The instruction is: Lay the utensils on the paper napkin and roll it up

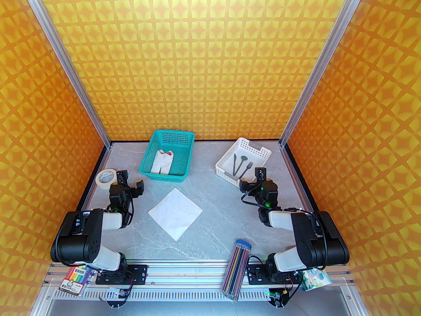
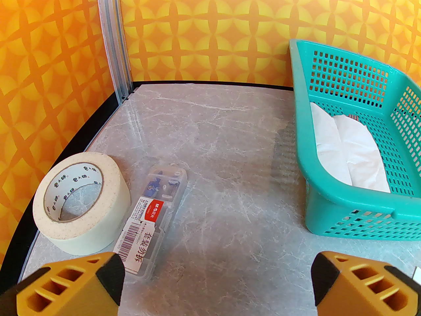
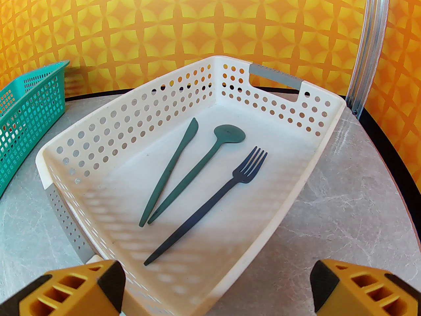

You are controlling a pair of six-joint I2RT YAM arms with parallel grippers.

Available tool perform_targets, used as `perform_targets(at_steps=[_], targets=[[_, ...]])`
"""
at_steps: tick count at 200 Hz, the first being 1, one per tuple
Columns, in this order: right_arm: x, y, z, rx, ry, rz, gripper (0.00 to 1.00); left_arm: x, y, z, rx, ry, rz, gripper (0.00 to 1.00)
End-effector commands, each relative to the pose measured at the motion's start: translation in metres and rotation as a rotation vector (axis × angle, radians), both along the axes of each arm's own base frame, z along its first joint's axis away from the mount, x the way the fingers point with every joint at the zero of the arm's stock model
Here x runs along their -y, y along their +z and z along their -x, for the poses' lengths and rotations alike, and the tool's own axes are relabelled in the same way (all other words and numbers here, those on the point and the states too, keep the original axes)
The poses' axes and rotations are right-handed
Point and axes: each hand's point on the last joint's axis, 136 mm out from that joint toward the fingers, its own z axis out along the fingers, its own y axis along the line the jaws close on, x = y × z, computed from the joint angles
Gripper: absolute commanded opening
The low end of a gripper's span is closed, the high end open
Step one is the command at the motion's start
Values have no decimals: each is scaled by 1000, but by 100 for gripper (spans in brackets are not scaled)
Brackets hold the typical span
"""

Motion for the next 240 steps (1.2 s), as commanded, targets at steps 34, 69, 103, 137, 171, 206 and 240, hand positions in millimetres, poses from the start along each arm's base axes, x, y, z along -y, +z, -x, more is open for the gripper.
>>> perform_targets(at_steps=[34, 69, 103, 137, 171, 206, 240], targets=[[0, 3, -5, 4, -6, 13, 99, 3, 3, -5, 3, -14, -12, 99], [0, 4, -5, 5, -6, 13, 99, 3, 3, -5, 3, -14, -12, 99], [0, 4, -5, 5, -6, 13, 99, 3, 3, -5, 3, -13, -10, 99], [-1, 4, -5, 5, -4, 13, 99, 3, 3, -5, 2, -14, -9, 99], [-1, 4, -5, 6, -4, 11, 99, 3, 3, -5, 3, -14, -12, 99], [15, 26, 2, 25, -101, 7, 99, 5, 22, 9, 72, -21, -24, 99], [25, 70, 16, 31, -162, -9, 99, 6, 66, 28, 127, -13, -11, 99]])
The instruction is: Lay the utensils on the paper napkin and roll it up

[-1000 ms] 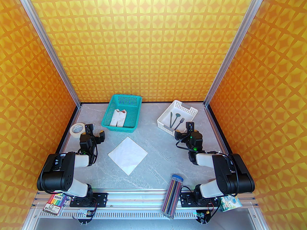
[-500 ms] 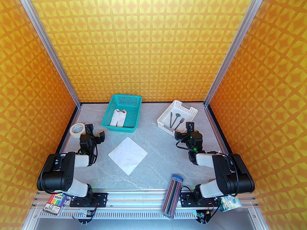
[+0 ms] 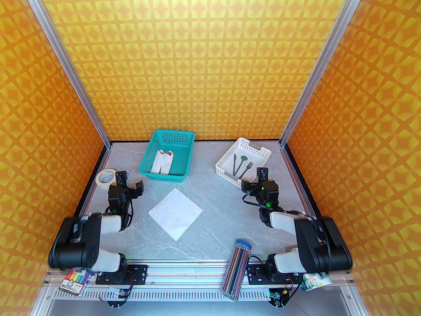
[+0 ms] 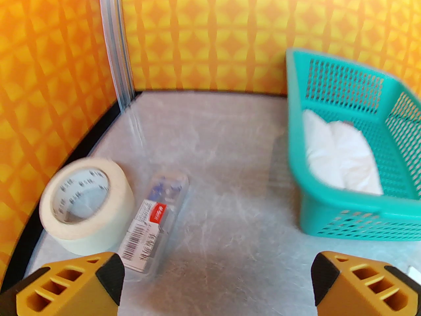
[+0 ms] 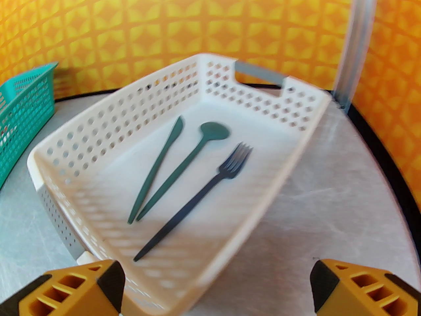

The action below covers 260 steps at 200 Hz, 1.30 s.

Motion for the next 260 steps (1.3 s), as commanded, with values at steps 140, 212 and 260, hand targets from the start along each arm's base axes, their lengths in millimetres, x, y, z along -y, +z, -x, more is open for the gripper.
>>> perform_targets(at_steps=[140, 212, 260], targets=[[19, 12, -7, -569, -359, -358, 98, 37, 59, 84, -383, 10, 516, 99], [2, -29, -37, -684, -326, -490, 73, 37, 51, 86, -393, 8, 505, 99], [-2, -48, -46, -740, -306, -479, 49, 37, 49, 87, -401, 11, 504, 99]])
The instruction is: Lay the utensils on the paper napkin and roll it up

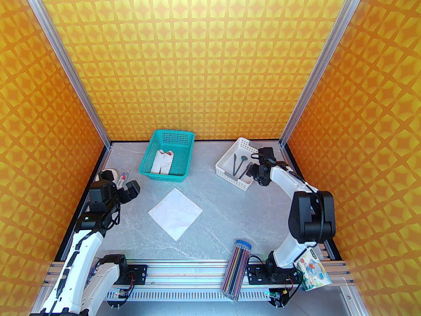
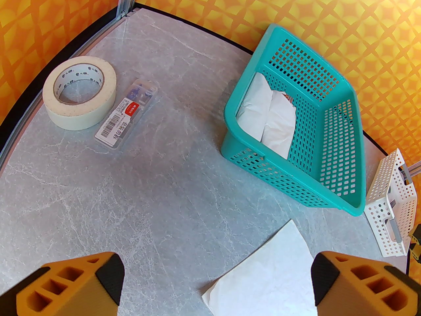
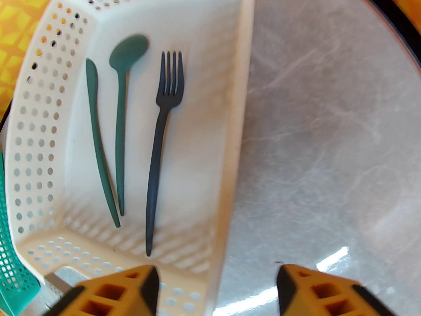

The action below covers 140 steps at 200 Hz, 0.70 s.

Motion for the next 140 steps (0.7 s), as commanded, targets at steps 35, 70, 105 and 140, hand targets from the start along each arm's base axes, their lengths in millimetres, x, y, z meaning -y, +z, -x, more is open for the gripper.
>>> perform_targets(at_steps=[35, 70, 105, 140], targets=[[-2, 2, -10, -18, 36, -1, 43, 5, -6, 3, -25, -10, 26, 99], [-2, -1, -10, -36, 55, 5, 35, 5, -6, 2, -27, -10, 27, 99], [-4, -3, -9, -45, 70, 0, 27, 5, -6, 3, -28, -6, 32, 99], [-4, -3, -8, -52, 80, 6, 19, 5, -5, 3, -22, -5, 33, 99]])
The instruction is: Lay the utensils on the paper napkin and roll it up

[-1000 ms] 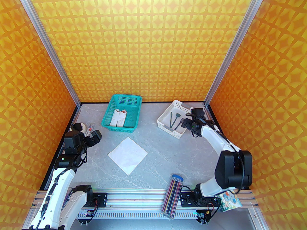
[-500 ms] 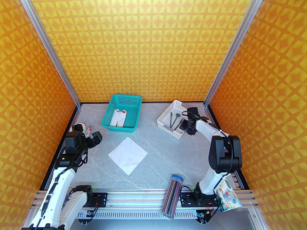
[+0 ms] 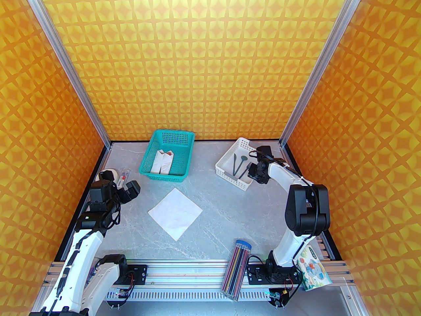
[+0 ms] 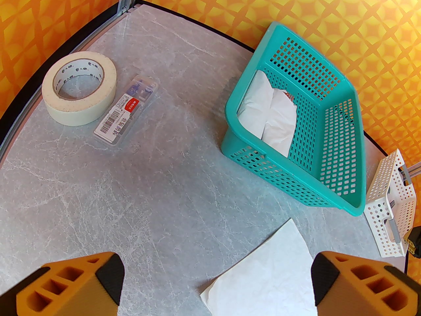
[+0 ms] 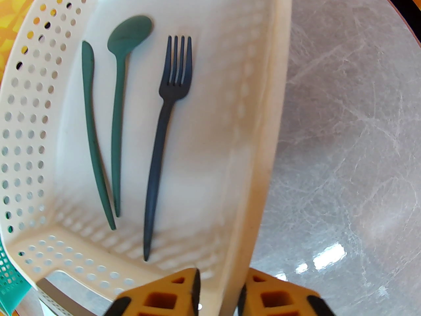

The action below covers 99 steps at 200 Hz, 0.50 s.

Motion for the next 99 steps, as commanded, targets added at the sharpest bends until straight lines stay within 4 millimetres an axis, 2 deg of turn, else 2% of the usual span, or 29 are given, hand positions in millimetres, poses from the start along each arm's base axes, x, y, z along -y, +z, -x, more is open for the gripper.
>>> perform_targets(at_steps=[1, 60, 99], targets=[[0, 2, -2, -9, 20, -2, 19, 4, -3, 4, -15, -11, 19, 99], [-2, 7, 0, -20, 67, 6, 12, 4, -1, 5, -8, -14, 15, 99], [-13, 10, 0, -17, 167, -20, 8, 5, 0, 5, -4, -15, 15, 99]])
